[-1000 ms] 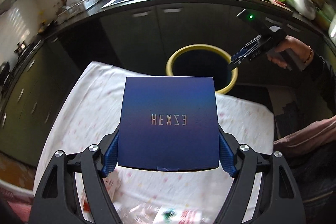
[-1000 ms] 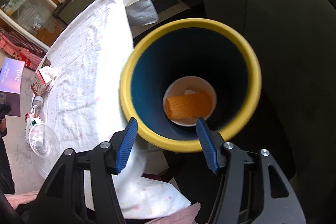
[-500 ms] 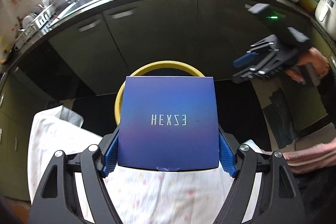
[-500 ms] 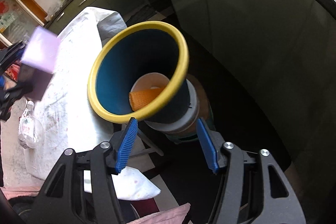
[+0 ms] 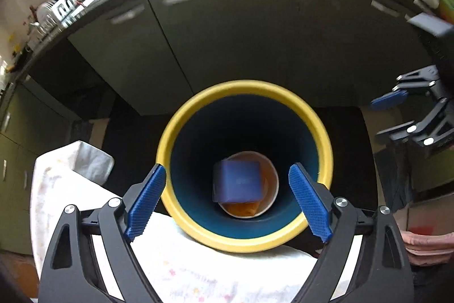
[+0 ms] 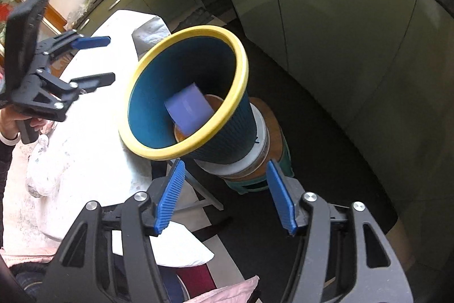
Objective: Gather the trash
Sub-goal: 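Carry the blue box over the bin and open the left tool, then grasp the clear plastic cup on the table with the right tool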
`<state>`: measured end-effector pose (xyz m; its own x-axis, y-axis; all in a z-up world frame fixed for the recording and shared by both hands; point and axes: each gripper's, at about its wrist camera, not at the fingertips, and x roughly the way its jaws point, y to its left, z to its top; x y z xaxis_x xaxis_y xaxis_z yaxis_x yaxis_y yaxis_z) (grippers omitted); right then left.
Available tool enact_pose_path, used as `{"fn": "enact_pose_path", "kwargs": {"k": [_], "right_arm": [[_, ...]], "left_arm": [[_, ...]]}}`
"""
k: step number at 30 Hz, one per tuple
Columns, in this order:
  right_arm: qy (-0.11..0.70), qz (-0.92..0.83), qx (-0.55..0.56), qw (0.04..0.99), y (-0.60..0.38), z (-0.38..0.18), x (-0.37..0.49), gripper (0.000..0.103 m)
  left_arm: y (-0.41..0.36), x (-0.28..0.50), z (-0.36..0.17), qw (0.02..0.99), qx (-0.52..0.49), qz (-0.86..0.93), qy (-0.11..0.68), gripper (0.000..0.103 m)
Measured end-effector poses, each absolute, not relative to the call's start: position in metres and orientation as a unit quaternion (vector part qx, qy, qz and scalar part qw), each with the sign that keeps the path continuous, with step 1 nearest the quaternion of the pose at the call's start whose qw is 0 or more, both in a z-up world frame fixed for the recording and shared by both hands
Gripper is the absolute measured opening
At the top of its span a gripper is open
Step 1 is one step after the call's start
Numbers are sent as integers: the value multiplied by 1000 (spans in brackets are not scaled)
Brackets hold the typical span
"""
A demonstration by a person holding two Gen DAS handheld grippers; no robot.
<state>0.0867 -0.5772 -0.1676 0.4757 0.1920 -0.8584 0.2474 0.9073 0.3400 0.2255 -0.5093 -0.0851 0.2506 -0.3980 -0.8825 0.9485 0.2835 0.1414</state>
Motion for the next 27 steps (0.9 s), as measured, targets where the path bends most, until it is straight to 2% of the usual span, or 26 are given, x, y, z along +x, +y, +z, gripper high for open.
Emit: {"fn": "enact_pose_path", "kwargs": {"k": [7,13,27], "right_arm": [[518,7,194,833,-553,-168,95,58],[522,41,162,836,-513,-157,108,58],[513,188,39,837,-344,-109,121,58]], "left_arm": [[-440,186,-6,768,305,-447,342,94],[-350,160,27,822,228,-392,346,96],[-99,88,2,913,99,-191,347,98]]}}
